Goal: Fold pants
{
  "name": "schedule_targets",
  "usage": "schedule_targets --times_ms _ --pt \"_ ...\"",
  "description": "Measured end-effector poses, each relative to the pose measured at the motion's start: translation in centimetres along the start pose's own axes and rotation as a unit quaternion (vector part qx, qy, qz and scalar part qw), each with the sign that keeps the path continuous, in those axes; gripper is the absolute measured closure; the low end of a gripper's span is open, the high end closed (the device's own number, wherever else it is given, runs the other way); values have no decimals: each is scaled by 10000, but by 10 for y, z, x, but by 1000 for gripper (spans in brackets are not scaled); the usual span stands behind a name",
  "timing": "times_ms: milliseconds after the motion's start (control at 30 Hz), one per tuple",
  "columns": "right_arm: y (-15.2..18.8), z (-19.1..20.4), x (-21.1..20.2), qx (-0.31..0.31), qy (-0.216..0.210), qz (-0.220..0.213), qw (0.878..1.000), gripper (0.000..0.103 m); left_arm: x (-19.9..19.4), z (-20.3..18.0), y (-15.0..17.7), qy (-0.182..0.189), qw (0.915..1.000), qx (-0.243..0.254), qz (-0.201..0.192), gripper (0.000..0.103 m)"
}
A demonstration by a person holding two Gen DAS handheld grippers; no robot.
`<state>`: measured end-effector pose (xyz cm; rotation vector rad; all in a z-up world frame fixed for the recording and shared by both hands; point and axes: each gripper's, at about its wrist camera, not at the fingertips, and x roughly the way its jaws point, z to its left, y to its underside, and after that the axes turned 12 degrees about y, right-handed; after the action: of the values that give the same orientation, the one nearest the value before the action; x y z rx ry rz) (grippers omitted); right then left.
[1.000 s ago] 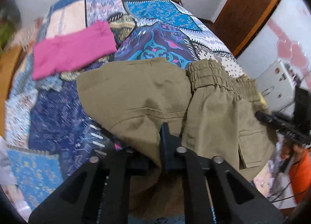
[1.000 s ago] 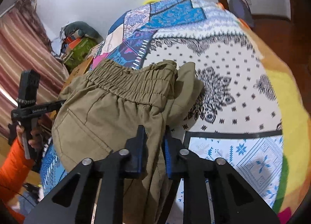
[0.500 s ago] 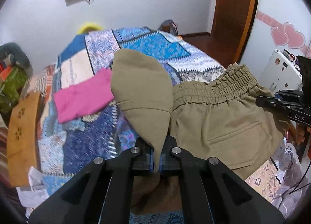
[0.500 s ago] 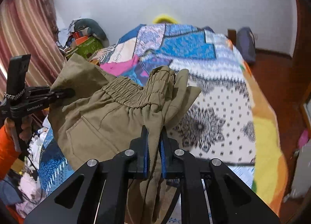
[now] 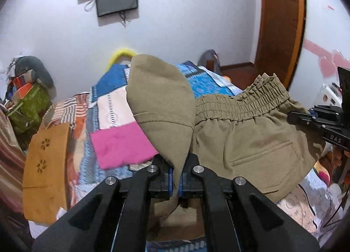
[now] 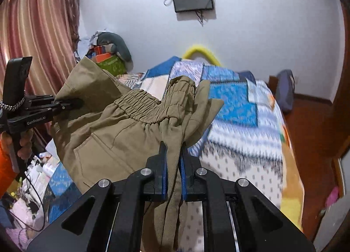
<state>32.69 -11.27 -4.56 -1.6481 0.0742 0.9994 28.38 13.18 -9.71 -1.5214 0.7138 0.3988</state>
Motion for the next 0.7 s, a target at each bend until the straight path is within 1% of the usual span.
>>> schedule_targets --times_ms 200,367,533,633,700 --pt "-44 18 31 -173 -76 -237 9995 95 12 47 -22 -296 9993 -201 -107 100" --pt "-76 39 70 -349 -116 -348 9987 95 30 91 -38 -580 9975 -314 -245 100" --pt "-94 57 120 -487 -111 -338 9982 95 59 132 -42 -858 9953 -381 -236 100" --pt "-99 69 158 -531 -133 -252 9982 95 84 160 -38 -985 9940 -423 -212 100" --pt "-99 76 180 -568 -138 -196 9981 95 104 179 -32 -1061 9930 -509 -116 100"
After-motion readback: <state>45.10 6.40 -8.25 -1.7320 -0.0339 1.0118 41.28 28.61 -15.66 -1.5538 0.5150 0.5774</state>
